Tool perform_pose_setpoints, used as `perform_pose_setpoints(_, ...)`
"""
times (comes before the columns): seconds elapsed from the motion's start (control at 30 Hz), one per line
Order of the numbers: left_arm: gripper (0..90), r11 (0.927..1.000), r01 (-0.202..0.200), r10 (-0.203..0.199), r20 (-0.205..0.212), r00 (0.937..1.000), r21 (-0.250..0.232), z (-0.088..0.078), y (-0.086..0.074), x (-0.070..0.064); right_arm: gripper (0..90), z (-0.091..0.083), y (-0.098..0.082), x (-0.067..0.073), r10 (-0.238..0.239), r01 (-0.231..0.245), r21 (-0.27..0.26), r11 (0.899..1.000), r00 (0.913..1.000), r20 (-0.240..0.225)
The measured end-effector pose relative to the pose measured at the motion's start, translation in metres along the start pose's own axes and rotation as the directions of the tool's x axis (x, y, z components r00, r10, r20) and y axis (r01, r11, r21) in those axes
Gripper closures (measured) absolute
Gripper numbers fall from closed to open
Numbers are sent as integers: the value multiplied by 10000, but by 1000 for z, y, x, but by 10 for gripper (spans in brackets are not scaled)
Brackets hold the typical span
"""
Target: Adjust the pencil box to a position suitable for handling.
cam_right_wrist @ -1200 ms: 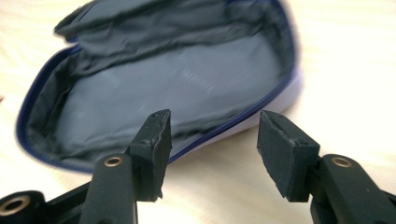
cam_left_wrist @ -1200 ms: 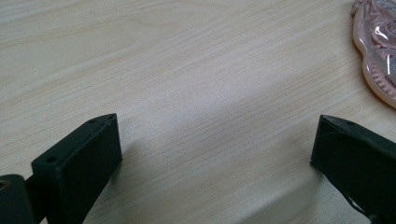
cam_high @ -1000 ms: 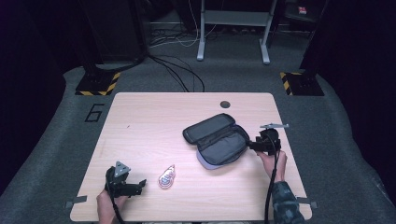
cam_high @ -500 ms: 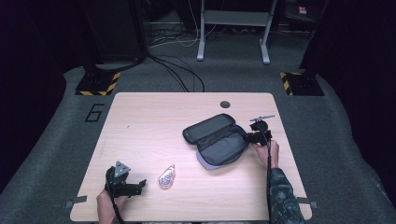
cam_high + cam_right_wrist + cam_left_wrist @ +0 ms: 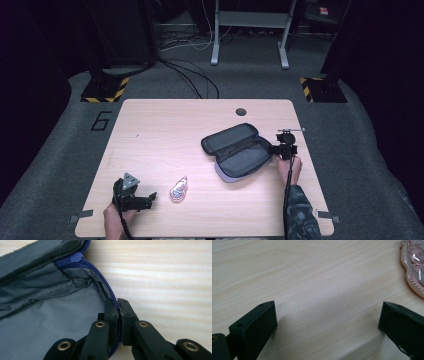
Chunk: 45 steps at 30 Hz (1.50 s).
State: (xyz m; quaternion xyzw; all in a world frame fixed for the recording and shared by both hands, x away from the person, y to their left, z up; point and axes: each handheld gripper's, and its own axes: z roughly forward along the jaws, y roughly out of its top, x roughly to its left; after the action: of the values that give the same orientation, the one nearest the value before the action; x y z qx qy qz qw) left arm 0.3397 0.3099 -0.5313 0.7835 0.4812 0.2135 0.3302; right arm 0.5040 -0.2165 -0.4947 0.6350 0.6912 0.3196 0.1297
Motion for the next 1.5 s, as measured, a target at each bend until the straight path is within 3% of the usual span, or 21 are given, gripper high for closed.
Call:
perform_pose_setpoints(0.17,16,10000,-2,2,-1,10000,0,0,0,0,852,-7,-10,-4,263,-265,-160,9995,9996,-139)
perform_pose_setpoints(0.3,16,10000,3,-3,-4,10000,-2,0,0,0,799,-14,-19,0,-317,311,-188,9993,9989,-336)
perform_pose_setpoints(0.7,16,10000,-10,10,-12,10000,43,0,0,0,635,-23,-45,30,-858,841,-187,9963,9876,-1311)
perform_pose_setpoints(1.1,17,10000,-17,17,-12,10000,43,0,0,0,524,-18,-50,64,-1032,1050,-17,9945,9743,-2002)
perform_pose_setpoints(1.27,18,10000,-14,14,-6,10000,37,0,0,0,468,-20,-53,71,-1223,1240,-68,9923,9665,-2257)
perform_pose_setpoints(1.33,18,10000,-12,12,-8,10000,31,0,0,0,436,-21,-54,72,-1276,1290,-97,9916,9632,-2367)
perform_pose_setpoints(1.5,19,10000,-26,26,-5,10000,27,0,0,0,233,-31,-55,65,-1389,1296,-546,9901,9623,-2340)
